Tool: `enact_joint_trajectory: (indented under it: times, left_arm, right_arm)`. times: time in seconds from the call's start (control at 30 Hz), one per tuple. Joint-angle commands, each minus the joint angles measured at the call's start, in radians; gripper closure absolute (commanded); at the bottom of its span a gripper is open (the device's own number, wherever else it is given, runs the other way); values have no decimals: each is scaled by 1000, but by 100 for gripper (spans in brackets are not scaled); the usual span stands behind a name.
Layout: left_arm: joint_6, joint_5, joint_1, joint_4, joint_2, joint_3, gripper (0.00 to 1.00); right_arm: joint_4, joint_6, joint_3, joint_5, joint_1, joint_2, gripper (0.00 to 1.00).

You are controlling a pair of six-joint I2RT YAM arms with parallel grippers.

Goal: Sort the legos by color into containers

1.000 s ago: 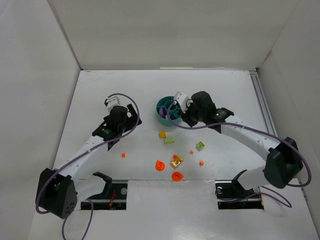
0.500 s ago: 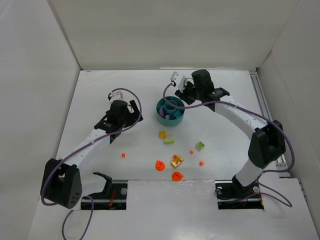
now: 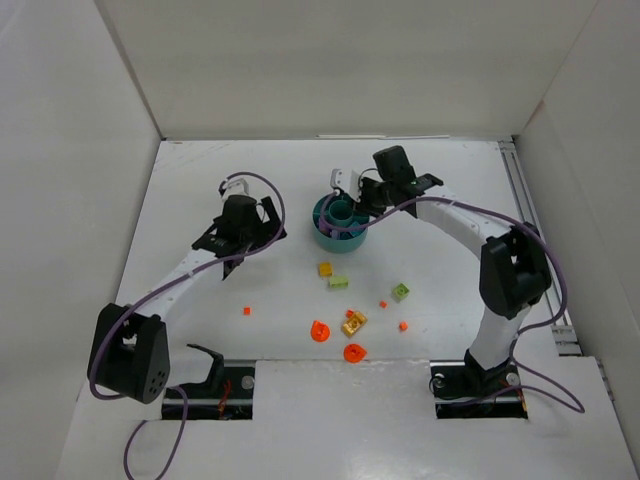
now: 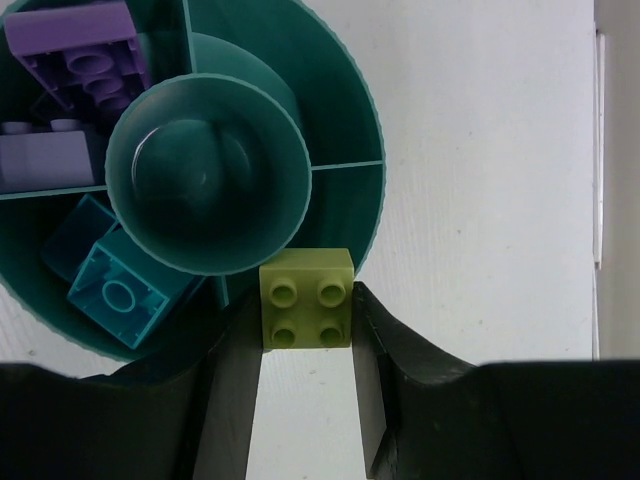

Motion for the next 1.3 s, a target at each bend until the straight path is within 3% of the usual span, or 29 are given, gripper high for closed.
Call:
enact_joint_trajectory:
  times: [0.0, 0.1, 0.33, 0.5, 0.83, 1.03, 1.27]
  left_arm:
    - [21, 21, 7, 15, 11, 58, 0]
    - [30, 39, 7, 6, 11, 58, 0]
    - [50, 85, 7, 6, -10, 47, 0]
    - [72, 113, -21, 15, -47, 14, 0]
    - [35, 119, -249, 46, -101, -56, 0]
    - [-14, 136, -443, 112, 27, -8, 0]
    - [-154, -67, -562, -63, 281, 174, 3]
  right_arm:
    - [-9, -39, 63, -37, -1, 23, 57]
    - [-19, -39, 63, -28, -1, 23, 47]
    - [-19, -8, 52, -10, -1, -8, 33]
    - [30, 62, 15, 41, -1, -90, 33]
    - [189, 400, -209, 190, -117, -397, 27]
    - [218, 461, -362, 179, -171, -555, 25]
    - [200, 480, -445, 168, -223, -659, 24]
